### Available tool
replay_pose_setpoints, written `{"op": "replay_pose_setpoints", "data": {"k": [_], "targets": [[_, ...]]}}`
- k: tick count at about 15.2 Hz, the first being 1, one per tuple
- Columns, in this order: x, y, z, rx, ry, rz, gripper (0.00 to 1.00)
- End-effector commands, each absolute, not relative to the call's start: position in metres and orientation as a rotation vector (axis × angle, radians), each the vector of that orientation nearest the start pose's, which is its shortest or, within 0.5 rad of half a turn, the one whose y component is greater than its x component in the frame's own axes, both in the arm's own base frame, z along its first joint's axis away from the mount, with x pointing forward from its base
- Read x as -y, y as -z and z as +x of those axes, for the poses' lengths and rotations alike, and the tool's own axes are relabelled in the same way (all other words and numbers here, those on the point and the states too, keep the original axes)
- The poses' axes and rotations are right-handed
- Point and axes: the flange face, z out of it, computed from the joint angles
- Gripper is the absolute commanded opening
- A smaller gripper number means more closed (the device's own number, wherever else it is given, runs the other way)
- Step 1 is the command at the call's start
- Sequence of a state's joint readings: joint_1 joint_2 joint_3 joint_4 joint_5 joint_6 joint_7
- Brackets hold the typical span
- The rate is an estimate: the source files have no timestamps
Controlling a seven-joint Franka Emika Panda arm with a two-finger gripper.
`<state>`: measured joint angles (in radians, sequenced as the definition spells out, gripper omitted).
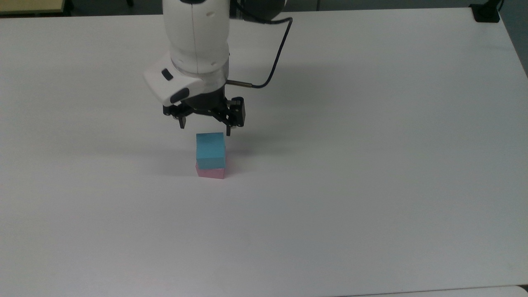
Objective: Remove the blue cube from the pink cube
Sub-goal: 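Lower the open gripper around the light-blue cube atop the pink cube, then close the gripper on the light-blue cube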
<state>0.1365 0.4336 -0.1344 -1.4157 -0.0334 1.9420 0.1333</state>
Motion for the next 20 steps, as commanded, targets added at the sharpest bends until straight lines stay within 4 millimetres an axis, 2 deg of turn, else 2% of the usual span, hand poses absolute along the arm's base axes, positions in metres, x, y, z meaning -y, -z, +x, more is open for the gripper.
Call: {"op": "replay_pose_setpoints", "data": {"k": [1,6,9,11,12,14,16,18,20], "targets": [[-0.034,-0.434,0.712,-0.09,0.188,-3.203,1.0],[-0.034,-0.405,0.715,-0.011,0.133,-3.236,0.98],[-0.031,-0.404,0.715,0.011,0.126,-3.238,0.86],[-0.031,-0.405,0.715,0.011,0.129,-3.237,0.83],[-0.031,-0.406,0.715,0.004,0.132,-3.237,0.86],[-0.033,-0.411,0.715,-0.007,0.136,-3.229,1.0],[-0.033,-0.436,0.712,-0.012,0.184,-3.219,1.0],[-0.032,-0.451,0.709,-0.017,0.216,-3.212,1.0],[-0.025,-0.45,0.707,-0.019,0.185,-3.224,1.0]]}}
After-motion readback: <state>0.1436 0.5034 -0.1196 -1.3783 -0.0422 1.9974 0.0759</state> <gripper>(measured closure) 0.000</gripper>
